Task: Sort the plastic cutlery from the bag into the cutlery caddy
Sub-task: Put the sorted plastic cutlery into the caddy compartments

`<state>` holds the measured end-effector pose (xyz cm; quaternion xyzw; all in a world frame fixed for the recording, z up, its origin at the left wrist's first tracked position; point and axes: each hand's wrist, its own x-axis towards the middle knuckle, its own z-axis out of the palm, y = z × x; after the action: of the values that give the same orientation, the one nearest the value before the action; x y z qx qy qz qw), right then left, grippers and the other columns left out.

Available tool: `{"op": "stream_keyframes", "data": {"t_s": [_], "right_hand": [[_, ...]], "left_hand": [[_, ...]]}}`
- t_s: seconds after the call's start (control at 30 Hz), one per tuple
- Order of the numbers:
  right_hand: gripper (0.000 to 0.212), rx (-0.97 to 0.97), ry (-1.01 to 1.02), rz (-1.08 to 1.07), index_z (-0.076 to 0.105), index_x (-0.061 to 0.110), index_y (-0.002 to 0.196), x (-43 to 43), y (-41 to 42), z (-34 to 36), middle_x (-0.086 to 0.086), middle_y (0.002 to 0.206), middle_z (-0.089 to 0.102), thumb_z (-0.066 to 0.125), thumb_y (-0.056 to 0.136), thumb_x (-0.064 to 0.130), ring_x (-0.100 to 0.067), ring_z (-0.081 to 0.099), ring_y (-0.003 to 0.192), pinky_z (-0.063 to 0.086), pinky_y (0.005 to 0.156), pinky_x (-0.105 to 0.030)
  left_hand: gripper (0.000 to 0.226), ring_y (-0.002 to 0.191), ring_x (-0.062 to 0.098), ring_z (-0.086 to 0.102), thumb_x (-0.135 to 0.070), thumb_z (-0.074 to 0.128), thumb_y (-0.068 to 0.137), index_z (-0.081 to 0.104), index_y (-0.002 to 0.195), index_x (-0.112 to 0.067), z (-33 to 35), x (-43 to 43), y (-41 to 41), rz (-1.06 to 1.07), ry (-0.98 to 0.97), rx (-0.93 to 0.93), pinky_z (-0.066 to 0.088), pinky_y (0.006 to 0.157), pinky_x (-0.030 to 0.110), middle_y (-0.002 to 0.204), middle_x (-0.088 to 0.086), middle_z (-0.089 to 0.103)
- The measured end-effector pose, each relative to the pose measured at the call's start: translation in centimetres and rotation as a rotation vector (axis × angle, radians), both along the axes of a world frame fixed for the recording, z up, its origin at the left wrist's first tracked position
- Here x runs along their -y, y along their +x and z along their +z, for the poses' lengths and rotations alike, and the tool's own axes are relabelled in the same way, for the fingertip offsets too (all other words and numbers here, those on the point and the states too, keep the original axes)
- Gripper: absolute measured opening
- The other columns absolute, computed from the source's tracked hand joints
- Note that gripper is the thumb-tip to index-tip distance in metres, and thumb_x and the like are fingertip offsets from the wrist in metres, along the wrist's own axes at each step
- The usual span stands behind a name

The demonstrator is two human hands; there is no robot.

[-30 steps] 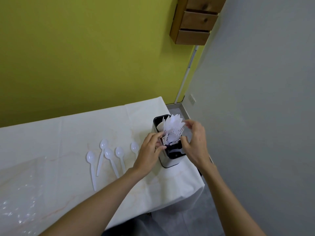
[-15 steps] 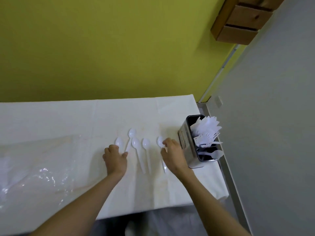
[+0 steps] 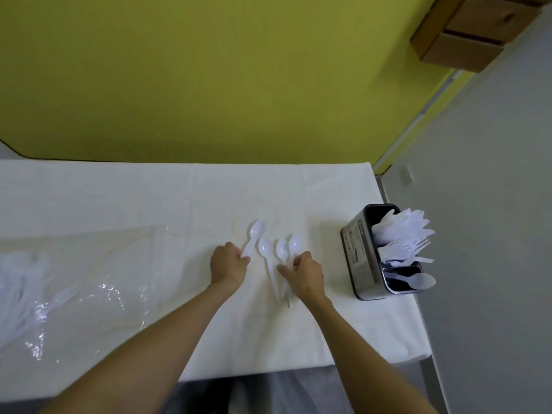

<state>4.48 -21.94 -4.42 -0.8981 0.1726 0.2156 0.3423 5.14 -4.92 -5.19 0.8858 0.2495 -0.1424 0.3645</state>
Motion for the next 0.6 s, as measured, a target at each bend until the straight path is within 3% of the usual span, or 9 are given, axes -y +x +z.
{"op": "stream_keyframes", "data": {"t_s": [0.23,0.43,0.53,0.6], "right_hand": [[0.015,-0.043,-0.018,0.055,0.056,0.006,0.091,-0.4,1.0,0.5,-0.003,0.082,0.058,0.063,0.087,0.019,-0.019,0.054,0.075,0.042,0.055,-0.022],[0.048,-0.055,-0.035,0.127,0.05,0.007,0.107,-3.1,0.5,0.5,-0.001,0.091,0.053,0.076,0.08,0.037,-0.018,0.05,0.078,0.032,0.053,-0.019],[0.024,-0.069,-0.075,0.139,0.051,0.005,0.1,-3.6,0.7,0.4,-0.01,0.096,0.056,0.065,0.088,0.02,-0.024,0.056,0.081,0.04,0.061,-0.025],[0.015,-0.076,-0.02,0.109,0.047,0.007,0.081,-3.1,0.8,0.8,-0.011,0.082,0.055,0.058,0.087,0.013,-0.031,0.069,0.079,0.041,0.052,-0.027]], "left_hand": [[0.017,0.095,0.029,0.056,-0.018,0.056,0.088,0.056,0.097,-0.004,-0.3,0.0,0.1,-0.183,0.087,-0.057,0.034,0.067,0.028,0.098,0.01,0.056],[0.013,0.079,0.025,0.063,-0.019,0.062,0.08,0.06,0.087,-0.007,0.2,-1.9,-2.0,-0.002,0.0,-0.051,0.049,0.067,0.032,0.084,0.005,0.066],[0.01,0.075,0.022,0.063,-0.018,0.063,0.079,0.061,0.084,-0.01,1.0,-2.4,-3.0,0.061,-0.058,-0.001,0.049,0.067,0.03,0.079,0.003,0.067],[0.005,0.074,0.021,0.065,-0.017,0.064,0.079,0.061,0.079,-0.013,1.6,-2.3,-3.3,0.08,-0.114,0.037,0.051,0.067,0.031,0.076,0.001,0.068]]}}
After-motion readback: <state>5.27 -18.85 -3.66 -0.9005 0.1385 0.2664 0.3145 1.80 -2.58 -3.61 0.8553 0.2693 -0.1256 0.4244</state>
